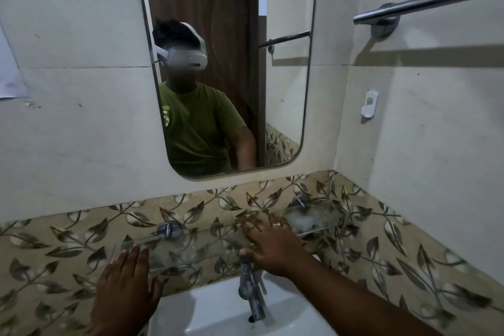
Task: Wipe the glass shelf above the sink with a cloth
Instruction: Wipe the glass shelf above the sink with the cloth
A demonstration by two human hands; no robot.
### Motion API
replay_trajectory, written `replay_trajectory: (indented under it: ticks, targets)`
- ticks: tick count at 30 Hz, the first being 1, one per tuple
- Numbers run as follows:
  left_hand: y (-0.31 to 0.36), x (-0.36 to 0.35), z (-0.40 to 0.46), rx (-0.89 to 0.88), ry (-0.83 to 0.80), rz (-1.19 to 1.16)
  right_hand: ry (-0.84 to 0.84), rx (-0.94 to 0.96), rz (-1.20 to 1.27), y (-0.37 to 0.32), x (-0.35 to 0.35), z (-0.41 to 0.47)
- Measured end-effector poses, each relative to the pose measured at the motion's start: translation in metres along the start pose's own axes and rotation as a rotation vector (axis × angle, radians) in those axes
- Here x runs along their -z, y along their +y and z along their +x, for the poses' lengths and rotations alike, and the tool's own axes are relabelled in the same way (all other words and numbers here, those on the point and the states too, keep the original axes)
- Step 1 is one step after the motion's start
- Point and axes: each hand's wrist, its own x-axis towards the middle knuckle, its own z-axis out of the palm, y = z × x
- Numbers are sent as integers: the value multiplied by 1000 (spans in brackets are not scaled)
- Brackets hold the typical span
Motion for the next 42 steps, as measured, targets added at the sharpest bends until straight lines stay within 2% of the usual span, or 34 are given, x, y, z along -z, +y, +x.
replay_trajectory:
  ticks: [3, 9, 16, 20, 24, 30, 34, 38, 42]
  targets:
    - [-3, -1, 1, 11, -17, -2, -3, 10, -17, 21, 3, -14]
    - [0, -2, 1, 9, -19, -17, -48, -147, 12, 31, 0, 14]
    - [-1, -1, 1, 8, -30, -8, 18, -5, 5, 46, 2, -18]
    - [2, -1, -1, -6, -29, -10, 13, -111, 7, 69, 5, -19]
    - [3, 0, -3, -12, -9, -29, 5, -174, 40, 53, 5, -1]
    - [8, 6, -5, -31, 22, -50, 14, -57, -15, 71, 7, -24]
    - [9, 6, -5, -40, 9, -32, -14, -130, 16, 95, 11, -24]
    - [9, 6, -4, -39, -10, -26, 9, -157, 7, 81, 13, -9]
    - [8, 5, -3, -50, -26, -11, -2, -90, 3, 78, 9, -14]
